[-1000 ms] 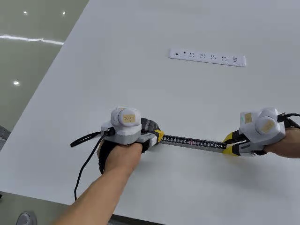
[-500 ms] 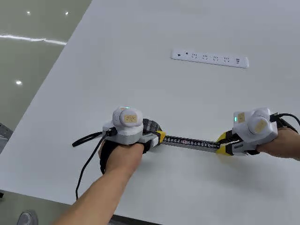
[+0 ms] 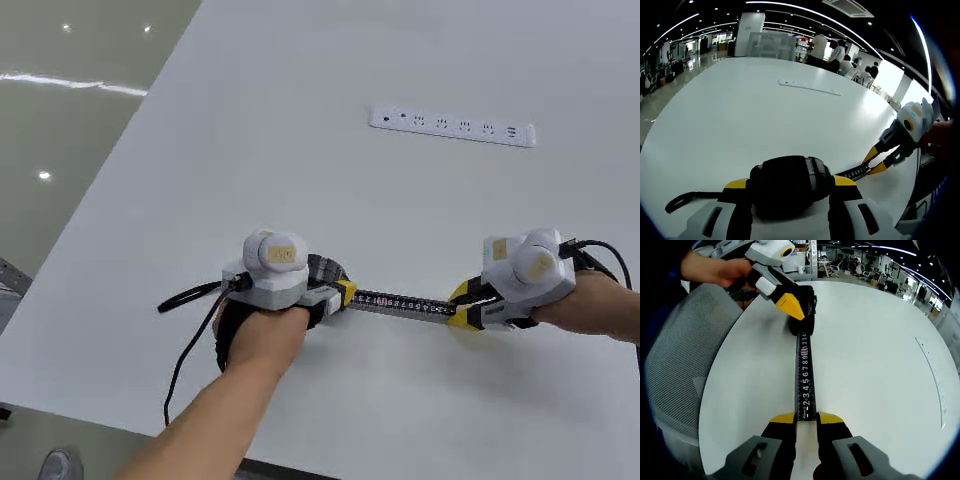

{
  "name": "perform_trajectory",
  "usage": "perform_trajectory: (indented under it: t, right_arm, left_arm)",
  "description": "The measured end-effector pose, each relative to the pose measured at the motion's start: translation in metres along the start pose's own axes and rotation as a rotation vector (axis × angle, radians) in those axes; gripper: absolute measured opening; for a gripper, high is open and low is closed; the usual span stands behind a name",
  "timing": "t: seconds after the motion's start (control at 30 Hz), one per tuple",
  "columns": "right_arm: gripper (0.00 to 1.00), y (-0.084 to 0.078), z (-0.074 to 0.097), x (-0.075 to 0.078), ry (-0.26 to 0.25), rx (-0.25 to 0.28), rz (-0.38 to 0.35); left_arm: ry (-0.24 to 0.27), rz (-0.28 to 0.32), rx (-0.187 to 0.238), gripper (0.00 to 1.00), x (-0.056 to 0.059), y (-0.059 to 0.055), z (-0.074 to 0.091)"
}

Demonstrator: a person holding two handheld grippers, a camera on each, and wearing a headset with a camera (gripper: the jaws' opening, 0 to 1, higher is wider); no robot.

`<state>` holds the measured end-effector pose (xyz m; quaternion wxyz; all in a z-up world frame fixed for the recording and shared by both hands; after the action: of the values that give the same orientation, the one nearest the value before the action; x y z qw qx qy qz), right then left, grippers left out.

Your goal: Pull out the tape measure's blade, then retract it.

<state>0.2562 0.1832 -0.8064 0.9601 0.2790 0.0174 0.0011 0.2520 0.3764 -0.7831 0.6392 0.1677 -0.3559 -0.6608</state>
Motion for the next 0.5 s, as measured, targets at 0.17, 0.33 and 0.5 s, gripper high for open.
perform_trajectory:
  t: [0.17,0.33,0.5]
  right_arm:
    - [0.12,0.0036,-0.0028,0.0000,0.002,0.002,0.004]
    - [0.12,0.0074,-0.0050,-0.0010,0.005,0.004,0.006]
    - [0.12,0.0103,-0.0059,-0.0024,0.006,0.007,0.006]
  left_arm:
    - [-0.002,0.002,0.001,0.58,0.0000,-0.0001,0.0004]
    - [-0.008,0.005,0.002,0.58,0.0001,-0.0003,0.0006]
    - [-0.011,0.006,0.003,0.58,0.0003,-0.0005,0.0007]
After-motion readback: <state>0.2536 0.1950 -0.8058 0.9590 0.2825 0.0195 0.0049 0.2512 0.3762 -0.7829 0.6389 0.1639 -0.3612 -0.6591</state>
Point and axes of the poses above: the centre of the closed fingertips' face, and the gripper's own axes: z roughly backward along the fingers, x roughly to its right, y roughly out of its top, the point moved 2 cm from there along z, roughly backward along the fingers, and after that the axes turned 1 degree about -y, right-handed, at the moved point
